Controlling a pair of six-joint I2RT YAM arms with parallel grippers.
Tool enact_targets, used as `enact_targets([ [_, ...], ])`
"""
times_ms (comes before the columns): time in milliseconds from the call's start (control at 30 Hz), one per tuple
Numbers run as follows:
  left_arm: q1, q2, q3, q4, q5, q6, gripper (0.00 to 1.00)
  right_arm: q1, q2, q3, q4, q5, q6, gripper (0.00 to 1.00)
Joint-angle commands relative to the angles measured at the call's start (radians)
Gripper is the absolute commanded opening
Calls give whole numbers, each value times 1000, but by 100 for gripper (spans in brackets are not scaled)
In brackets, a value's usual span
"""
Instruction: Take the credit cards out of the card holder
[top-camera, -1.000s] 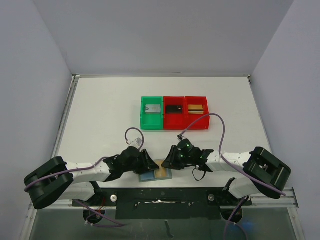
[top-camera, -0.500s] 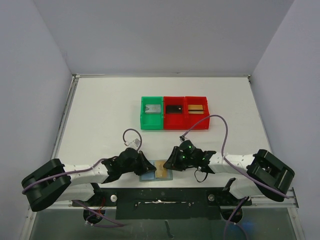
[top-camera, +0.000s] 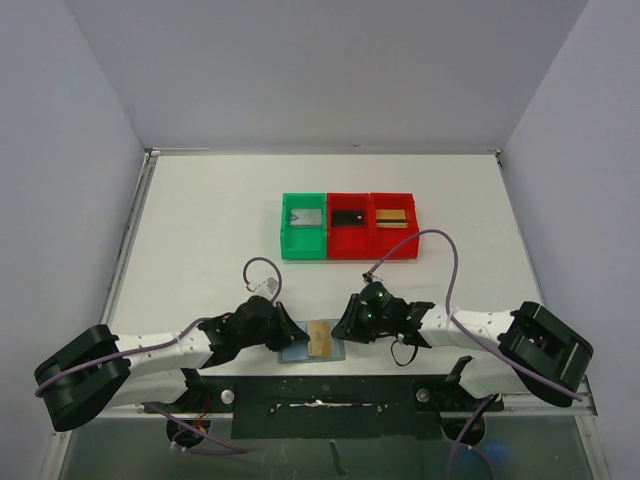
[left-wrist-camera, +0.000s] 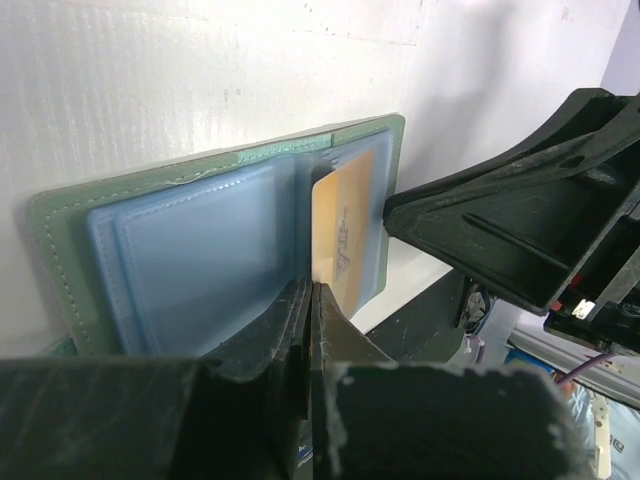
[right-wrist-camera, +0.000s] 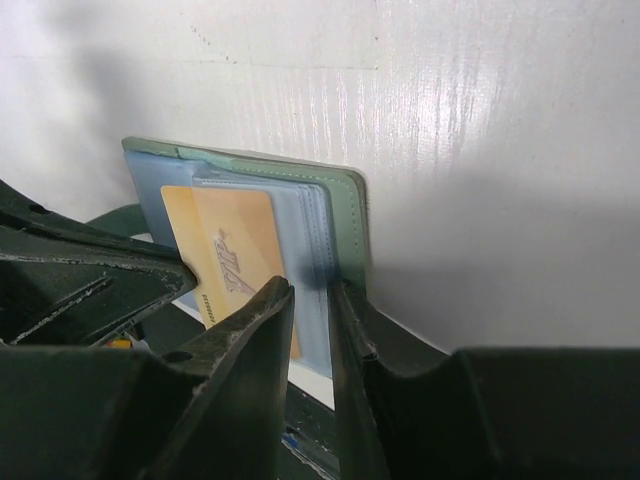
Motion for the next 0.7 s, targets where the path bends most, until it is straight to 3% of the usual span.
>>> enact_targets([
  [0, -4, -20, 22, -9, -4, 27, 0, 8, -57, 31, -31, 50, -47, 24],
  [267, -4, -5, 51, -43, -15, 46, 0, 13, -101, 49, 65, -15, -102, 26],
  [400, -4, 3, 59, -43, -13, 48, 0, 13, -24, 46, 129, -70, -92, 28],
  [667, -4, -14, 56, -61, -19, 48, 0, 16, 133, 58, 101, -83, -53, 26],
])
